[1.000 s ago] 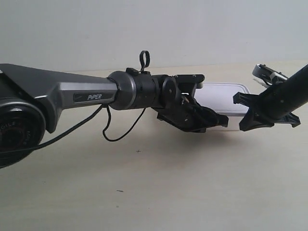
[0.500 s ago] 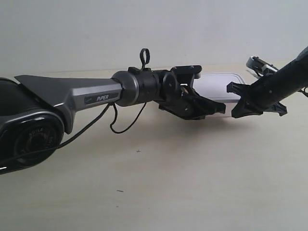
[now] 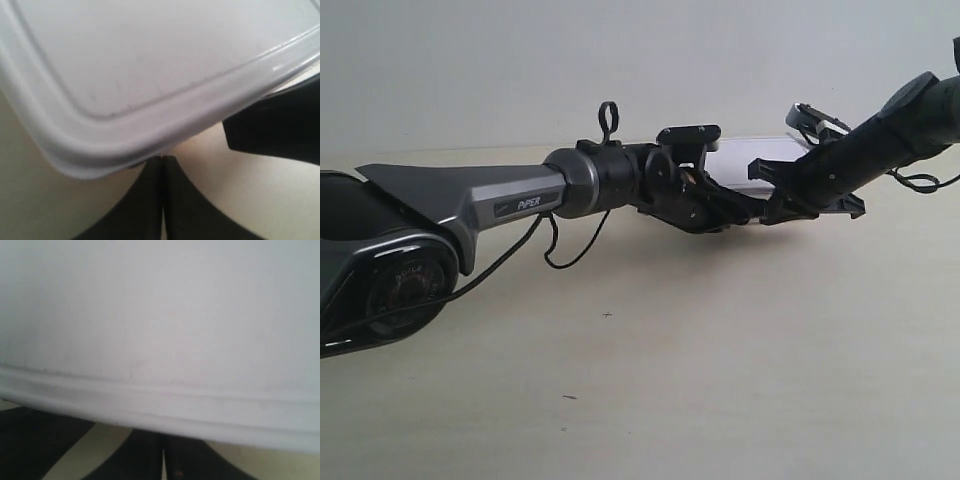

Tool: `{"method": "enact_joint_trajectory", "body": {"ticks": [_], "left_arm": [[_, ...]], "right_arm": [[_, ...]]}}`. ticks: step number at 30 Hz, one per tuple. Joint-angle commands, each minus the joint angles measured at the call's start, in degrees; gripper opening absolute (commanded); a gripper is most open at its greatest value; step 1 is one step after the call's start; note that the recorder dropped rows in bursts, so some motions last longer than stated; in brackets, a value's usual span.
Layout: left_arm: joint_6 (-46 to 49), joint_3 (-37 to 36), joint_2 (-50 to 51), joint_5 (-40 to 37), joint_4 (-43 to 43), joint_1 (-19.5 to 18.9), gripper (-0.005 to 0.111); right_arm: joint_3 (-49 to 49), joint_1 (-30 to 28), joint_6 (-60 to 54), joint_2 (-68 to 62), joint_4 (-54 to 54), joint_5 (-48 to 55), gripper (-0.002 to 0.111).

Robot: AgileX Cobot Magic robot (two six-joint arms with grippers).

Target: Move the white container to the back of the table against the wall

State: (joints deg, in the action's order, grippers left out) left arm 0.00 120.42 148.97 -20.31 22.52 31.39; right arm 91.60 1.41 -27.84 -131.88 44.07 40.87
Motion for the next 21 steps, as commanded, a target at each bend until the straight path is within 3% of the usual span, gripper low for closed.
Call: {"method": "enact_joint_trajectory", "body": {"ticks": [1,21], "left_arm": [[-0.5,0.5,-0.3,3.9,-0.5,-1.2,0.0],[0.0,9.1,5.7,6.2,-1.8,-1.8,0.0]], "right_arm": [[2.9,0.1,0.5,-1.5,0.2,-0.7,0.0],[10.2,0.3,1.5,-5.4,-1.2,-3.2,0.0]]}}
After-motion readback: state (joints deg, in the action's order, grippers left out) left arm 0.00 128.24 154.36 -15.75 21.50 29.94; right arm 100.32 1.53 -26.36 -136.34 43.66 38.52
